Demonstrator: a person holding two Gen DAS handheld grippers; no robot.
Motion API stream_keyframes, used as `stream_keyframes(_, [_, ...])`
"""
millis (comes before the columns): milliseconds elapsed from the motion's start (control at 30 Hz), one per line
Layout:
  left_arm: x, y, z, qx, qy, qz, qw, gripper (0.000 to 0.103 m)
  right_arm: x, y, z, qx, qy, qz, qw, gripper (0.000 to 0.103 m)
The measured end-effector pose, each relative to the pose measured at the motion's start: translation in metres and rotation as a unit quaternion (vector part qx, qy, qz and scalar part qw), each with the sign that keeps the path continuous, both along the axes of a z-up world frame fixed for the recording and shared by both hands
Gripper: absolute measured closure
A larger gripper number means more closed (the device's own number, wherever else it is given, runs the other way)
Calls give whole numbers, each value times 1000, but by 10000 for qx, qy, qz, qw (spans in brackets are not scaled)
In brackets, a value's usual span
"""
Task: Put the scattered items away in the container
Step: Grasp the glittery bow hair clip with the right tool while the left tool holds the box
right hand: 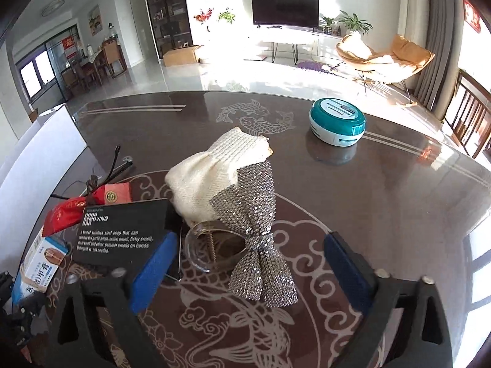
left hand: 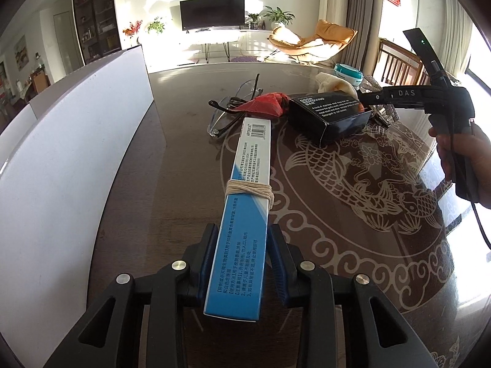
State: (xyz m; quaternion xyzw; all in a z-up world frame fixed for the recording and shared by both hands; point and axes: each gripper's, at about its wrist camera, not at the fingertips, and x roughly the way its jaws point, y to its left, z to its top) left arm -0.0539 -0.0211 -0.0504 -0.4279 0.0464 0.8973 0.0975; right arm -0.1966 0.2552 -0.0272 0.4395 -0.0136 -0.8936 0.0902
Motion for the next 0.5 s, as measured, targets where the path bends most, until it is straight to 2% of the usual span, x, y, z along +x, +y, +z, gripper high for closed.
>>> stream_keyframes(100, [0,0,0,0,0,0,10000,70,8,7,5,-156,100,-62,9998,47])
stream_keyframes(200, [0,0,0,-1,0,0,10000,70,41,9,11,-354,140,-4,9993,48])
stream_keyframes(433, [0,0,0,-1,0,1,10000,70,174,-7,8,-952,-19,517,9941,48])
stream_keyframes(500, [0,0,0,-2,1,2,10000,70,200,-10,8,-892,93,498,9947,40])
